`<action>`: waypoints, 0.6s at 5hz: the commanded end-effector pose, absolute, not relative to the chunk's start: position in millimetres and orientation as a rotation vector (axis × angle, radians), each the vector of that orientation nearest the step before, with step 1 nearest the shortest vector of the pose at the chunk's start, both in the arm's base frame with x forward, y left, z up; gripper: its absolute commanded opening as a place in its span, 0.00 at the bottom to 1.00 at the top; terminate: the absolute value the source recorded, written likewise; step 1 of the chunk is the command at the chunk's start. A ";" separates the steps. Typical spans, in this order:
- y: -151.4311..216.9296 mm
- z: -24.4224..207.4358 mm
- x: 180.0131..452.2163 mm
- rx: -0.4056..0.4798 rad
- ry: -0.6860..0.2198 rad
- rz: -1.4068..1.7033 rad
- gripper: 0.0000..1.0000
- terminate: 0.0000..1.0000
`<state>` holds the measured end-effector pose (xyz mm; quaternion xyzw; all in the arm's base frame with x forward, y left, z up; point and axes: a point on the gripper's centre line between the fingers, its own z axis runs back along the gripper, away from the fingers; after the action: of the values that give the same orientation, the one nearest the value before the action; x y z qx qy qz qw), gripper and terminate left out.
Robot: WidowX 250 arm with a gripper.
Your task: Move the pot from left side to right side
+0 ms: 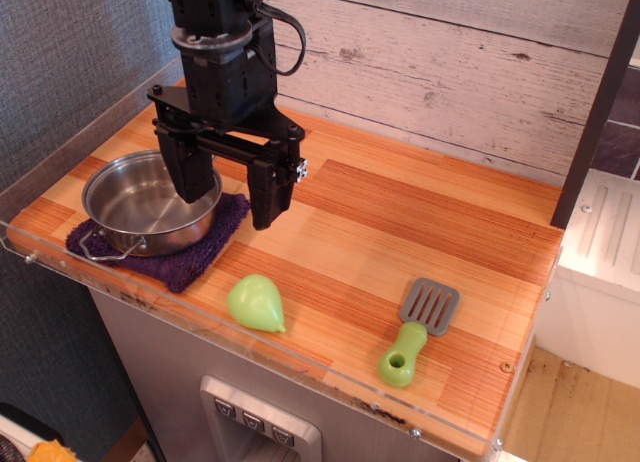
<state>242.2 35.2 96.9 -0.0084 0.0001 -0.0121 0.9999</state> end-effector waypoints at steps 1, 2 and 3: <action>35.2 96.9 242.2 -0.017 0.000 -0.024 1.00 0.00; 67.4 89.6 248.2 -0.007 0.010 0.044 1.00 0.00; 88.2 82.4 256.5 -0.010 0.026 0.071 1.00 0.00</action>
<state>254.4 82.7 71.5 -0.0120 0.0308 0.0298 0.9990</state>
